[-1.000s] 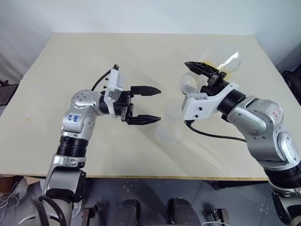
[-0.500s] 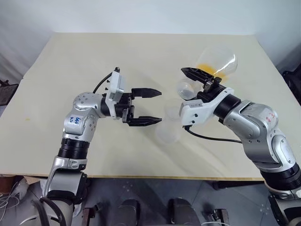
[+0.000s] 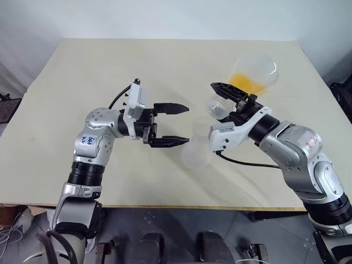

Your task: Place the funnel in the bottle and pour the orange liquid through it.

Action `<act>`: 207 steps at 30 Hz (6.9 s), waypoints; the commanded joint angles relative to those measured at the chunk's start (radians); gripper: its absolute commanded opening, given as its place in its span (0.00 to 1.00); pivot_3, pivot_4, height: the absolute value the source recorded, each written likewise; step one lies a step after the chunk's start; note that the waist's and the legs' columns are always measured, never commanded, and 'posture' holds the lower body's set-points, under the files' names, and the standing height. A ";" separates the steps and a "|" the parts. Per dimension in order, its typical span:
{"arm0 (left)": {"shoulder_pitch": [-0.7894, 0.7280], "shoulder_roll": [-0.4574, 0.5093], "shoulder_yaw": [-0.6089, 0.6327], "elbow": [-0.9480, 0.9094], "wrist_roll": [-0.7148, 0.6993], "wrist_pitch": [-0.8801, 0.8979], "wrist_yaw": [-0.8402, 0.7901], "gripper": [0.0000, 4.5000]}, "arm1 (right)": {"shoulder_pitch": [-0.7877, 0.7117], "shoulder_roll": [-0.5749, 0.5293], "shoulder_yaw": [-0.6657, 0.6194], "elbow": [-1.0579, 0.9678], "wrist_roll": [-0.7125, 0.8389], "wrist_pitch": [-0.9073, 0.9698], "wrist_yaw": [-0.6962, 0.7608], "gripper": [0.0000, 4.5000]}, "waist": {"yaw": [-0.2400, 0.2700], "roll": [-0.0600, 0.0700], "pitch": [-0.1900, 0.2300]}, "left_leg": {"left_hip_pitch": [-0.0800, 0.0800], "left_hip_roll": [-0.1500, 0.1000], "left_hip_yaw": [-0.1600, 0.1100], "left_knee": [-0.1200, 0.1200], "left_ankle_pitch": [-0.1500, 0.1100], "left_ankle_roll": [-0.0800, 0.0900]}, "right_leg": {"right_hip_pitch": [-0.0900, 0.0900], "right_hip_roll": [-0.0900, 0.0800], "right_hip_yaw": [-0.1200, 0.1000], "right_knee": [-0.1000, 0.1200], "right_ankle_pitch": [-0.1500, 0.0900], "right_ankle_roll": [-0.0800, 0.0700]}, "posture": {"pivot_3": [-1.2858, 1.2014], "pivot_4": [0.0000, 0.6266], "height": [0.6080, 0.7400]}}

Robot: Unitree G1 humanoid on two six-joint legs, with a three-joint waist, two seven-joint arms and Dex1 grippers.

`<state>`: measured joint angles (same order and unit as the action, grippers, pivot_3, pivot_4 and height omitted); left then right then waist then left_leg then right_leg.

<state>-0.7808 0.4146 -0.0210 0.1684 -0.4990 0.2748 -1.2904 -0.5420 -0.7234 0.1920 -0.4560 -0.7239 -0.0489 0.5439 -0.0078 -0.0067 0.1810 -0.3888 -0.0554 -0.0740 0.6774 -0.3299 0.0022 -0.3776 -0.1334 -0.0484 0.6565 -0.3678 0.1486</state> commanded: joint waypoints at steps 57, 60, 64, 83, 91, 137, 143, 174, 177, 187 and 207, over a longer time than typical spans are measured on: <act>-0.014 0.004 0.003 -0.019 -0.006 -0.011 -0.003 1.00 | -0.033 -0.014 -0.071 0.043 -0.126 -0.203 -0.108 0.63 | -0.020 0.000 0.000 | 0.000 0.000 0.000 0.001 0.000 0.000 | 0.000 0.000 0.000 0.002 0.000 0.000 | 0.52 0.24 1.00; -0.014 0.004 0.003 -0.018 -0.006 -0.012 -0.003 1.00 | -0.035 -0.015 -0.070 0.045 -0.128 -0.208 -0.109 0.63 | -0.020 0.000 0.000 | 0.000 0.000 0.000 0.001 0.000 0.000 | 0.000 0.000 0.000 0.002 0.000 0.000 | 0.52 0.24 1.00; -0.014 0.005 0.004 -0.017 -0.006 -0.013 -0.003 1.00 | -0.037 -0.016 -0.070 0.048 -0.132 -0.215 -0.109 0.63 | -0.020 0.000 0.000 | 0.000 0.000 0.000 0.001 0.000 0.000 | 0.000 0.000 0.000 0.002 0.000 0.000 | 0.52 0.24 1.00; -0.005 0.008 0.007 -0.025 -0.007 -0.012 0.003 1.00 | -0.046 -0.013 -0.067 0.064 -0.128 -0.222 -0.111 0.63 | -0.020 0.000 0.000 | 0.000 0.000 0.000 0.001 0.000 0.000 | 0.000 0.000 0.000 0.002 0.000 0.000 | 0.52 0.24 1.00; -0.006 0.009 0.007 -0.025 -0.006 -0.012 0.005 1.00 | -0.051 -0.014 -0.064 0.072 -0.127 -0.227 -0.111 0.63 | -0.020 0.000 0.000 | 0.000 0.000 0.000 0.001 0.000 0.000 | 0.000 0.000 0.000 0.002 0.000 0.000 | 0.52 0.24 1.00; 0.033 0.063 0.024 -0.073 -0.017 0.014 0.031 1.00 | -0.067 0.013 -0.045 0.069 -0.137 -0.276 -0.104 0.63 | -0.021 0.000 0.000 | 0.000 0.001 0.000 0.001 0.000 0.000 | 0.000 0.000 0.000 0.002 0.000 0.000 | 0.52 0.24 1.00; 0.037 0.066 0.023 -0.081 -0.022 0.020 0.038 1.00 | -0.077 0.012 -0.046 0.080 -0.137 -0.288 -0.105 0.63 | -0.020 0.000 0.000 | 0.000 0.000 0.000 0.001 0.000 0.000 | 0.000 0.000 0.001 0.002 0.000 0.000 | 0.52 0.24 1.00; 0.057 0.088 0.043 -0.107 -0.032 0.035 0.045 1.00 | -0.075 0.002 -0.056 0.081 -0.131 -0.306 -0.102 0.63 | -0.021 0.000 0.000 | 0.000 0.001 0.000 0.001 0.000 0.000 | 0.000 0.000 0.001 0.002 0.000 0.000 | 0.52 0.24 1.00; 0.055 0.088 0.042 -0.105 -0.032 0.035 0.044 1.00 | -0.078 0.001 -0.056 0.083 -0.133 -0.309 -0.103 0.63 | -0.021 0.000 0.000 | 0.000 0.001 0.000 0.001 0.000 0.000 | 0.000 0.000 0.001 0.002 0.000 0.000 | 0.52 0.24 1.00; 0.061 0.108 0.058 -0.111 -0.040 0.047 0.041 1.00 | -0.081 -0.008 -0.062 0.086 -0.142 -0.314 -0.108 0.63 | -0.021 0.000 0.000 | 0.000 0.001 0.000 0.001 0.000 0.000 | 0.000 0.000 0.001 0.002 0.000 0.000 | 0.52 0.24 1.00; 0.103 0.134 0.072 -0.139 -0.051 0.053 0.036 1.00 | -0.087 -0.013 -0.059 0.097 -0.153 -0.334 -0.119 0.63 | -0.021 0.000 0.000 | 0.000 0.001 0.000 0.001 0.000 0.000 | 0.000 0.000 0.001 0.002 0.000 0.000 | 0.52 0.24 1.00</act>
<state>-0.6814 0.5330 0.0249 0.0641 -0.5221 0.3276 -1.2536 -0.6117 -0.7236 0.1573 -0.3432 -0.8737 -0.3747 0.4482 -0.0285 -0.0065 0.1809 -0.3883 -0.0547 -0.0744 0.6782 -0.3299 0.0021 -0.3776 -0.1335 -0.0474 0.6584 -0.3678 0.1485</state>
